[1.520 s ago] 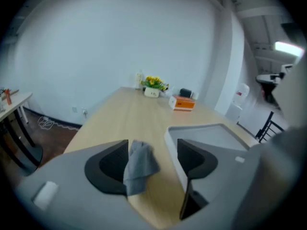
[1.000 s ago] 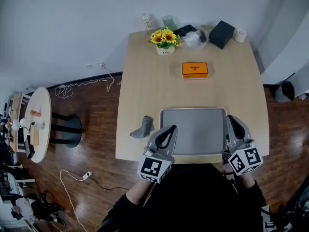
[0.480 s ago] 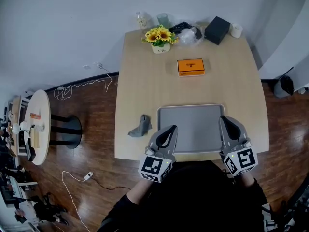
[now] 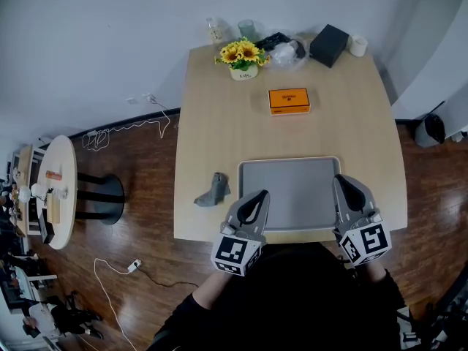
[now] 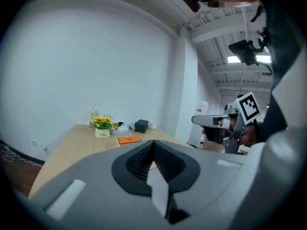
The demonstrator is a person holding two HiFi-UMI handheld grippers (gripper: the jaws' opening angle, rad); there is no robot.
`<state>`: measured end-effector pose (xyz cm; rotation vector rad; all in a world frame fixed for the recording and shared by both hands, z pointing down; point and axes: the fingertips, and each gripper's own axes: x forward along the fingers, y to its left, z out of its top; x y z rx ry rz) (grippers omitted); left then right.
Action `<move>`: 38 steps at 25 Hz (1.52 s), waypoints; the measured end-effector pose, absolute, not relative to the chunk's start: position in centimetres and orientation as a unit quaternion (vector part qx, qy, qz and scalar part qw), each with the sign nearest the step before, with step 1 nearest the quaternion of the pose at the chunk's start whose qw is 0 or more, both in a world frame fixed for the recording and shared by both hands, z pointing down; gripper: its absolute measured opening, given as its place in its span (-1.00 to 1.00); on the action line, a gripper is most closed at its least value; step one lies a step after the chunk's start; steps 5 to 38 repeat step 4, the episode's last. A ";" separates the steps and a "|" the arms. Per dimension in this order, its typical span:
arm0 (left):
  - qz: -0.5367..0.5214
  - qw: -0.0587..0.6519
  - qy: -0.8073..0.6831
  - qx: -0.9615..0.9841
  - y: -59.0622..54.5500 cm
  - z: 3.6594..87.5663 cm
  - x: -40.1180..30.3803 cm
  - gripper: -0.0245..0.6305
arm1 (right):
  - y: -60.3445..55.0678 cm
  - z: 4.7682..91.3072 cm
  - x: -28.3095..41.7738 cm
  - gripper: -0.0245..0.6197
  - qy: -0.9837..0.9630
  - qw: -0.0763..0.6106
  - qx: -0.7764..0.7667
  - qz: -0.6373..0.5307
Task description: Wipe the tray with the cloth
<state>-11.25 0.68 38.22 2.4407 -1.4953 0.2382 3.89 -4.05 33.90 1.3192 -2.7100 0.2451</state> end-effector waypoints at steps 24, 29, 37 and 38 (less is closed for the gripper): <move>0.082 0.136 -0.516 0.842 0.5 38.4 -11.2 -0.99 | -4.3 34.0 4.1 -0.93 -0.894 0.059 0.437 0.078; 0.082 0.136 -0.516 0.842 0.5 38.4 -11.2 -0.99 | -4.3 34.0 4.1 -0.93 -0.894 0.059 0.437 0.078; 0.082 0.136 -0.516 0.842 0.5 38.4 -11.2 -0.99 | -4.3 34.0 4.1 -0.93 -0.894 0.059 0.437 0.078; 0.082 0.136 -0.516 0.842 0.5 38.4 -11.2 -0.99 | -4.3 34.0 4.1 -0.93 -0.894 0.059 0.437 0.078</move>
